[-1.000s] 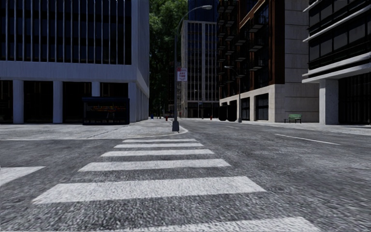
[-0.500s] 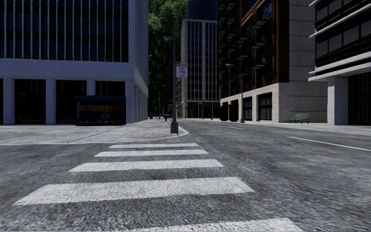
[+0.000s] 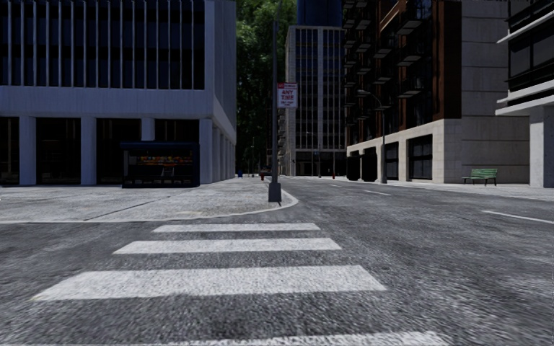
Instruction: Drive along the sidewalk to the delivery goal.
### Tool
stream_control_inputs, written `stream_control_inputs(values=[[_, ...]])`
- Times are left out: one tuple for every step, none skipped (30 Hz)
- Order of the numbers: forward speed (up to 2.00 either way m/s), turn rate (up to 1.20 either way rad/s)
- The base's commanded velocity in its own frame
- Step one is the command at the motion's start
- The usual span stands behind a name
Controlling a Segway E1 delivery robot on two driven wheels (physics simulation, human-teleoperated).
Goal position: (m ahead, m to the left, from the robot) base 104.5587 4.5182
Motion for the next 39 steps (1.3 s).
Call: stream_control_inputs(values=[[2.0, 0.27], [2.0, 0.27], [2.0, 0.27], [2.0, 0.27], [2.0, 0.27], [2.0, 0.27], [2.0, 0.27], [2.0, 0.27], [2.0, 0.27], [2.0, 0.27], [2.0, 0.27], [2.0, 0.27], [2.0, 0.27], [2.0, 0.27], [2.0, 0.27], [2.0, 0.27], [2.0, 0.27], [2.0, 0.27], [2.0, 0.27], [2.0, 0.27], [2.0, 0.27], [2.0, 0.27], [2.0, 0.26], [2.0, 0.26], [2.0, 0.26], [2.0, 0.26], [2.0, 0.26], [2.0, 0.26], [2.0, 0.26], [2.0, 0.26], [2.0, 0.26], [2.0, 0.26], [2.0, 0.26], [2.0, 0.26], [2.0, 0.26], [2.0, 0.26], [2.0, 0.26], [2.0, 0.26], [2.0, 0.26]])
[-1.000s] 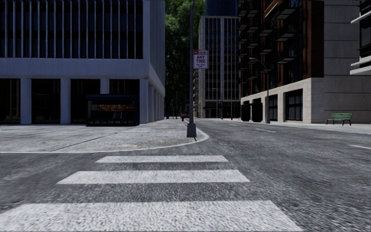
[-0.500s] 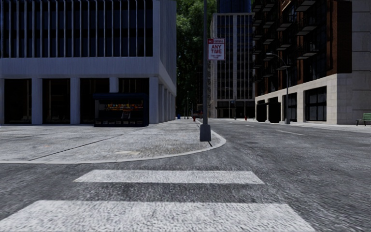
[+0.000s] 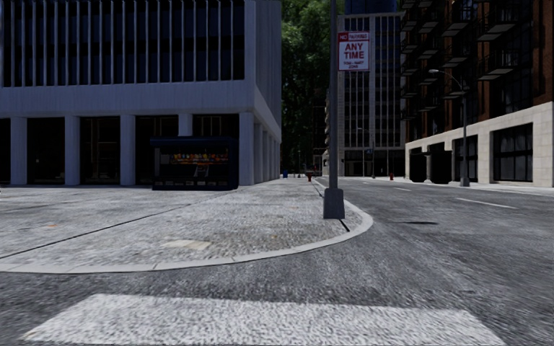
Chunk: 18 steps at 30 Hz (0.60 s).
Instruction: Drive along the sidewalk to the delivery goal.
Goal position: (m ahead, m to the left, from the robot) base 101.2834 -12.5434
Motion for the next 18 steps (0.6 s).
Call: stream_control_inputs(values=[[2.0, 0.26], [2.0, 0.26], [2.0, 0.26], [2.0, 0.26], [2.0, 0.26], [2.0, 0.26], [2.0, 0.23], [2.0, 0.23], [2.0, 0.13], [2.0, 0.03], [2.0, 0.03], [2.0, 0.0], [2.0, 0.0], [2.0, 0.0], [2.0, 0.0], [2.0, 0.0], [2.0, 0.0], [2.0, 0.0]])
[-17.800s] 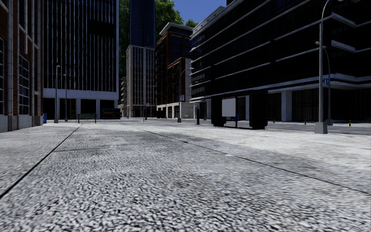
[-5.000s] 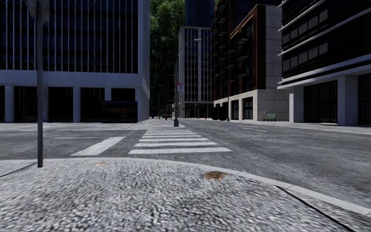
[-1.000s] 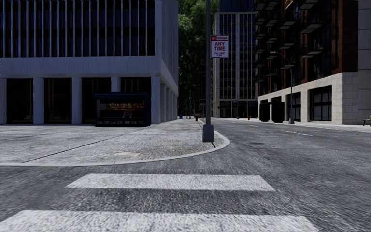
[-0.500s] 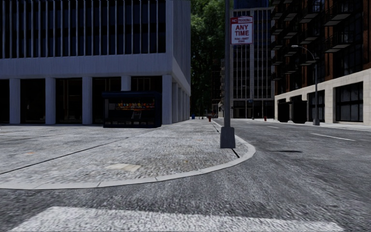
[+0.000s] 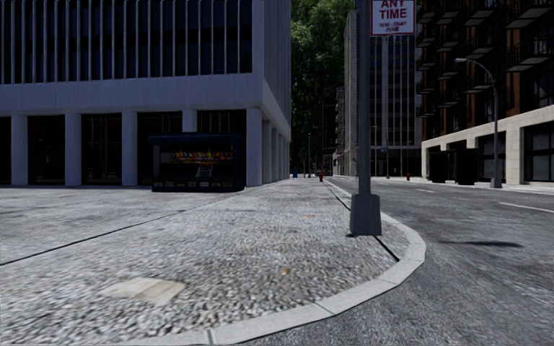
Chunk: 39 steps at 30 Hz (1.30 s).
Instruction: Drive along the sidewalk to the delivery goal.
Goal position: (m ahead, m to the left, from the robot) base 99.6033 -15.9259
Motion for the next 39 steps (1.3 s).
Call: stream_control_inputs(values=[[2.0, 0.0], [2.0, 0.0], [2.0, 0.0], [2.0, 0.0], [2.0, 0.0], [2.0, 0.0], [2.0, 0.0], [2.0, 0.0], [2.0, 0.0], [2.0, 0.0], [2.0, 0.0], [2.0, 0.0], [2.0, 0.0], [2.0, 0.0], [2.0, 0.0], [2.0, 0.0], [2.0, 0.0], [2.0, 0.0], [2.0, 0.0], [2.0, 0.0], [2.0, 0.0], [2.0, 0.0], [2.0, 0.0], [2.0, 0.0], [2.0, 0.0], [2.0, 0.0], [2.0, 0.0], [2.0, 0.0], [2.0, 0.0], [2.0, 0.0], [2.0, 0.0], [2.0, 0.0], [2.0, 0.0], [2.0, 0.0], [2.0, 0.0], [2.0, 0.0], [2.0, 0.0], [2.0, 0.0], [2.0, 0.0]])
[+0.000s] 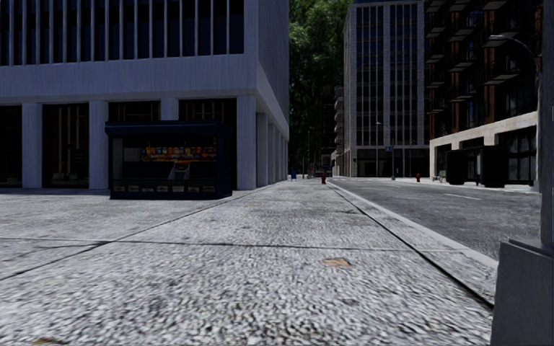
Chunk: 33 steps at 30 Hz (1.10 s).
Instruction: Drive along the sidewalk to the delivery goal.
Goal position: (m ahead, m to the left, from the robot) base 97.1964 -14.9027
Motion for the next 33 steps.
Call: stream_control_inputs(values=[[2.0, 0.0], [2.0, 0.0], [2.0, 0.0], [2.0, 0.0], [2.0, 0.0], [2.0, 0.0], [2.0, 0.0], [2.0, 0.0], [2.0, 0.0], [2.0, 0.0], [2.0, 0.0], [2.0, 0.0], [2.0, 0.0], [2.0, 0.0], [2.0, 0.0], [2.0, 0.0], [2.0, 0.0], [2.0, 0.0], [2.0, 0.0], [2.0, 0.0], [2.0, 0.0], [2.0, 0.0], [2.0, 0.0], [2.0, 0.0], [2.0, 0.0], [2.0, 0.0], [2.0, 0.0], [2.0, 0.0], [2.0, 0.0], [2.0, 0.0], [2.0, 0.0], [2.0, 0.0], [2.0, 0.0]])
